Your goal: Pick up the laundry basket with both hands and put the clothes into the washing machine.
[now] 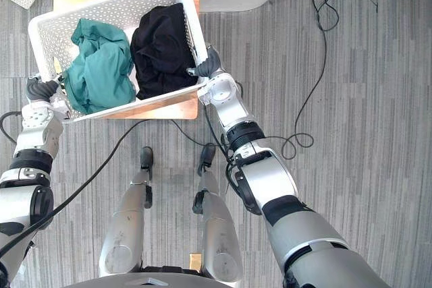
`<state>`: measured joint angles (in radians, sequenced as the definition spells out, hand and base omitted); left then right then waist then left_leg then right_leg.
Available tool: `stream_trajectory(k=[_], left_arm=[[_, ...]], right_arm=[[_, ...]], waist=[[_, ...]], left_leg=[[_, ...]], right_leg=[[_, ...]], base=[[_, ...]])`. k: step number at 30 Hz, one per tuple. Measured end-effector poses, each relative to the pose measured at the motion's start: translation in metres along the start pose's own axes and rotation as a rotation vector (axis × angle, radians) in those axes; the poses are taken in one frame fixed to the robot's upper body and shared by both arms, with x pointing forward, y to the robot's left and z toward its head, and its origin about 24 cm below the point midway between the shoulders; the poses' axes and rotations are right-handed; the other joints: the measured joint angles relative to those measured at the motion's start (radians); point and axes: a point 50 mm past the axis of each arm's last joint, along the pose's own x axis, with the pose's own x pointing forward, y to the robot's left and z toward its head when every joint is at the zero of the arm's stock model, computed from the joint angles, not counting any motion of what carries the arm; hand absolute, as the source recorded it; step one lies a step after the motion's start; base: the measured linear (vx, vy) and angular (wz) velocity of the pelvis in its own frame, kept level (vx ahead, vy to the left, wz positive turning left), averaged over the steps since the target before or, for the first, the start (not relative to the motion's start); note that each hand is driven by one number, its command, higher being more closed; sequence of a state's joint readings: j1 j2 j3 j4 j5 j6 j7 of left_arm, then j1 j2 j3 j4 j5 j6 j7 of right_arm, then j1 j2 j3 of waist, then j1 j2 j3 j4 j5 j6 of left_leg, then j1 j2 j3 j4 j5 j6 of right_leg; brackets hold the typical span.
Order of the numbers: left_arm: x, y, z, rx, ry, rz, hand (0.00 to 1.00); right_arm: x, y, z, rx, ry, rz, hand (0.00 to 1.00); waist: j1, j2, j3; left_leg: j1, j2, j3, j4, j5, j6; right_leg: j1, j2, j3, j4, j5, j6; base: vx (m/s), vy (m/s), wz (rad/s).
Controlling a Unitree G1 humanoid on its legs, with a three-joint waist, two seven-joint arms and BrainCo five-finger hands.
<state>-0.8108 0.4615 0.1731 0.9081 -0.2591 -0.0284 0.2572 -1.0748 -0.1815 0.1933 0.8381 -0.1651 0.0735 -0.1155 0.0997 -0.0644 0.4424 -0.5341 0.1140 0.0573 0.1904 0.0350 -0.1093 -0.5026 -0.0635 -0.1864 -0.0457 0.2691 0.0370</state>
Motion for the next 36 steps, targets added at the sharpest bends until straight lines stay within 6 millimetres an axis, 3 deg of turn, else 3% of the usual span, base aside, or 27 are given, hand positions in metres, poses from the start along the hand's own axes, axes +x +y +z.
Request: stream_trajectory(k=[11,18,25,28,32,34,36], left_arm=[[-0.003,-0.003,-0.009,0.061,0.021,-0.037,1.0],[-0.016,0.0,-0.034,0.063,0.073,-0.079,1.0],[-0.05,0.019,-0.078,0.043,0.147,-0.101,1.0],[-0.065,0.024,-0.087,0.03,0.154,-0.119,1.0],[-0.094,0.035,-0.112,0.023,0.208,-0.14,1.0],[-0.122,0.039,-0.134,0.015,0.276,-0.165,1.0],[-0.138,0.042,-0.147,0.005,0.325,-0.178,1.0]], right_arm=[[-0.007,0.003,-0.013,0.017,0.018,0.002,1.0],[-0.03,0.017,-0.044,0.066,0.068,0.017,1.0],[-0.066,0.035,-0.071,0.094,0.099,0.069,1.0],[-0.082,0.038,-0.079,0.122,0.106,0.073,1.0],[-0.11,0.043,-0.098,0.176,0.149,0.091,1.0],[-0.135,0.046,-0.119,0.192,0.215,0.124,1.0],[-0.149,0.046,-0.13,0.211,0.251,0.132,1.0]], waist=[[0.004,0.0,-0.002],[-0.002,0.0,-0.002],[-0.013,0.0,-0.002],[-0.013,0.0,-0.002],[-0.023,0.0,-0.047],[-0.029,0.0,-0.115],[-0.034,0.0,-0.144]], left_leg=[[0.018,0.0,0.007,0.001,-0.001,0.001],[0.058,0.0,0.014,0.016,-0.014,0.002],[0.127,0.008,0.018,0.053,-0.049,-0.001],[0.173,0.011,0.017,0.053,-0.068,0.005],[0.227,0.012,0.019,0.042,-0.078,0.002],[0.261,0.012,0.021,0.018,-0.079,0.0],[0.299,0.011,0.022,-0.005,-0.078,-0.002]], right_leg=[[0.015,0.0,0.009,0.0,0.001,-0.001],[0.055,0.0,0.014,0.0,-0.004,-0.008],[0.139,0.008,0.017,0.0,-0.019,-0.017],[0.185,0.011,0.016,0.003,-0.035,-0.021],[0.23,0.015,0.015,0.012,-0.061,-0.02],[0.253,0.015,0.013,0.011,-0.074,-0.019],[0.282,0.016,0.012,0.01,-0.083,-0.017]], base=[[0.0,-0.001,-0.01],[-0.01,0.0,-0.02],[0.01,0.006,-0.03],[0.01,0.004,-0.01],[0.04,0.012,-0.01],[0.1,0.03,-0.01],[0.11,0.033,0.01]])
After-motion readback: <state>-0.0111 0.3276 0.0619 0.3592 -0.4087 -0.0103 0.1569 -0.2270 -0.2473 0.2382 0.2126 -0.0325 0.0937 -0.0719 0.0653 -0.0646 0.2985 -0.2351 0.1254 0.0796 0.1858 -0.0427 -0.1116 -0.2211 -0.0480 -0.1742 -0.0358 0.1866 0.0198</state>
